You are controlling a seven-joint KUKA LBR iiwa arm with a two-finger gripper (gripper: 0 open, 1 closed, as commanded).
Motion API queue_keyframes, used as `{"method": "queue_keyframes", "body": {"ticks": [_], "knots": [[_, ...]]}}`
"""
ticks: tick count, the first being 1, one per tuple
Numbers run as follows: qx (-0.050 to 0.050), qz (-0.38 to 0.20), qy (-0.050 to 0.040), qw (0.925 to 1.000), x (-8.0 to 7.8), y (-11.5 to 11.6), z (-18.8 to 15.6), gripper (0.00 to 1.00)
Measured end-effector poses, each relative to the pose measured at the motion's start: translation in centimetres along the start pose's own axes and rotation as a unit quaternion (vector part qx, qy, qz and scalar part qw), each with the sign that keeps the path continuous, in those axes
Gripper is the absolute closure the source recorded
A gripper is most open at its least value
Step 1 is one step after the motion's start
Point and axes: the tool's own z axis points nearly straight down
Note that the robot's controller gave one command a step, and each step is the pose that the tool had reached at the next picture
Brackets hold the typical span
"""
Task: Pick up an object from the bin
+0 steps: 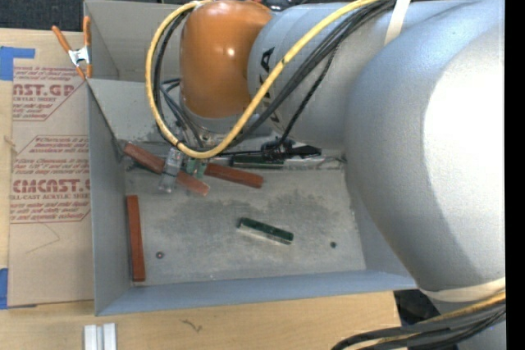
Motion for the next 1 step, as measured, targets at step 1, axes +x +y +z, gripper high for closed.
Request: {"method": "queue_keyframes", "body": {"ticks": [1], "knots": [[0.0, -0.039, -0.0005, 0.9993, 1.1, -3.12, -8.53, 1.0]]}}
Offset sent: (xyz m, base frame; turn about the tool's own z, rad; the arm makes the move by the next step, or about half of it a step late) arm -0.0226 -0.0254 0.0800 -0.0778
